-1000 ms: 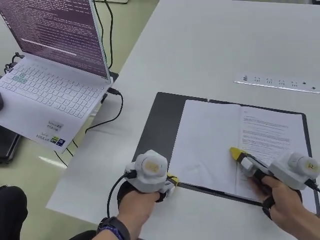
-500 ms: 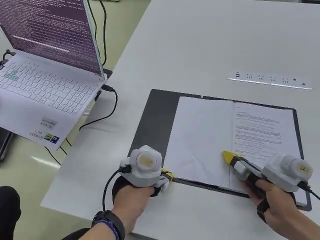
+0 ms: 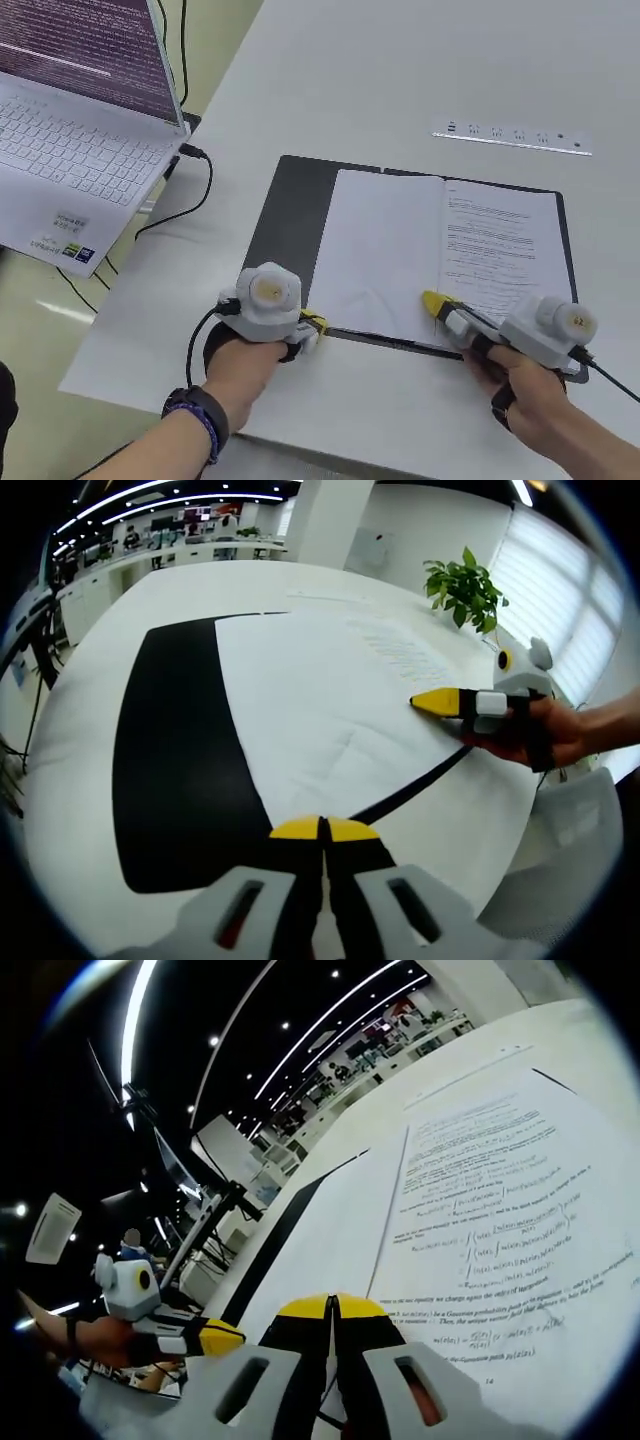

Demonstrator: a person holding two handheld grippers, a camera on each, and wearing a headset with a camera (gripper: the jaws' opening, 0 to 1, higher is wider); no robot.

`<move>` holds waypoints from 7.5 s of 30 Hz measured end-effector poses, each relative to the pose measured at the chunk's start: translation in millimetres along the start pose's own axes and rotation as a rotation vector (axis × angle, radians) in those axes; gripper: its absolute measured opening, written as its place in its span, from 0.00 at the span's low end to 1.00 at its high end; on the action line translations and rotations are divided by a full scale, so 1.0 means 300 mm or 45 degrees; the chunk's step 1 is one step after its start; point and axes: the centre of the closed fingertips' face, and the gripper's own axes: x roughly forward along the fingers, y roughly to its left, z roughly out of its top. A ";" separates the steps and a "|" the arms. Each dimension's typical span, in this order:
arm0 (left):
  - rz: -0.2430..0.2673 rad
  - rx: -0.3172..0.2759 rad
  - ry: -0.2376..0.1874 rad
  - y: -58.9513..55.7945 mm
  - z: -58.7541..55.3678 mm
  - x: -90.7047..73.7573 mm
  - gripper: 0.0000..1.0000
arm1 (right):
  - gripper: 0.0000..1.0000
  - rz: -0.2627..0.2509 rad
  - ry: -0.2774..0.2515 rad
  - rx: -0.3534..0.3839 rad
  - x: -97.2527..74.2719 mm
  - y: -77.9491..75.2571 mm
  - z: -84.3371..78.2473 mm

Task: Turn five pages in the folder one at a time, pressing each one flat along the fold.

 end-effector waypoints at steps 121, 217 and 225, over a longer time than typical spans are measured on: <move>0.099 0.132 -0.267 -0.067 0.138 -0.485 0.74 | 0.73 -0.218 0.101 -0.579 -0.723 0.035 0.060; -0.416 0.639 0.052 -0.812 0.302 0.433 0.65 | 0.69 -0.226 0.249 -0.305 -0.796 -0.037 -0.053; -0.299 0.682 0.036 -0.797 0.294 0.507 0.63 | 0.68 -0.232 0.269 -0.256 -0.812 -0.055 -0.076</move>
